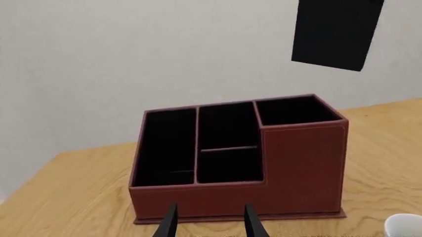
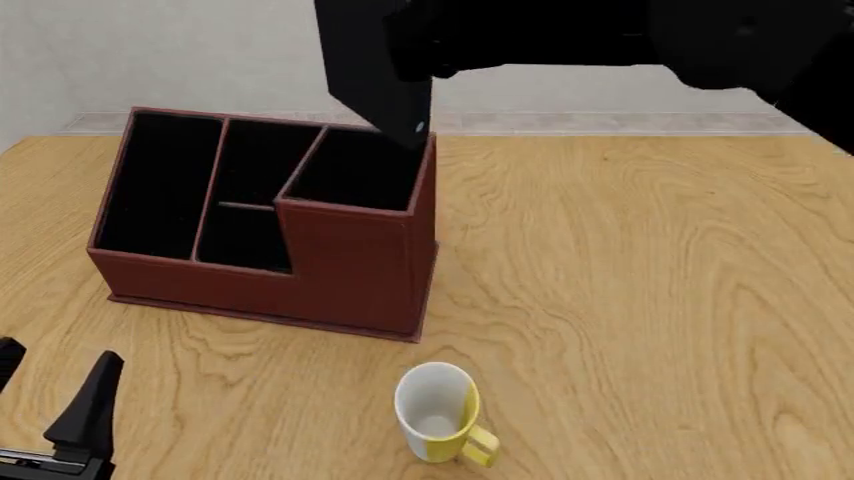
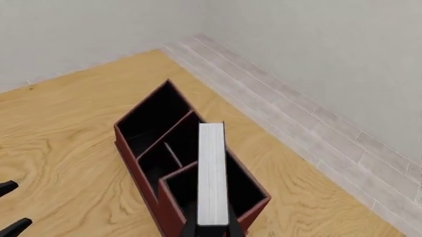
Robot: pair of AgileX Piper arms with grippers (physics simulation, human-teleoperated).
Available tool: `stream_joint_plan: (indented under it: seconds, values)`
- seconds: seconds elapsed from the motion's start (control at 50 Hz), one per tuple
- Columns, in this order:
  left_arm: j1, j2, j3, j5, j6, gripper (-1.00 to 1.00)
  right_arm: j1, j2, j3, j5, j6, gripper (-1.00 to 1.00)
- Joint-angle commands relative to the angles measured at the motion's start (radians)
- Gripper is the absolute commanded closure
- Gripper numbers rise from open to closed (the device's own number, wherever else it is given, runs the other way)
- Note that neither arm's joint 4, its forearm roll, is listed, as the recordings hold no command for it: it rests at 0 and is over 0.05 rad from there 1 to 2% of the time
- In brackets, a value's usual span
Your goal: Pick up the book and place it in the right compartment of the caddy.
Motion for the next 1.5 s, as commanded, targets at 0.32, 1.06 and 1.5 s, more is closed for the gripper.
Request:
stream_joint_plan:
  seconds: [0.32,1.06,1.5]
  values:
    - [0.030,0.000,0.004,0.003,0.020,-1.00,-0.058,0.173,-0.031,-0.120,0.067,1.00]
    - [0.045,0.000,0.004,0.016,0.028,-1.00,-0.061,0.230,0.065,-0.232,0.099,1.00]
    - [0.054,0.000,0.004,0.022,0.026,-1.00,-0.057,0.273,0.097,-0.281,0.115,1.00]
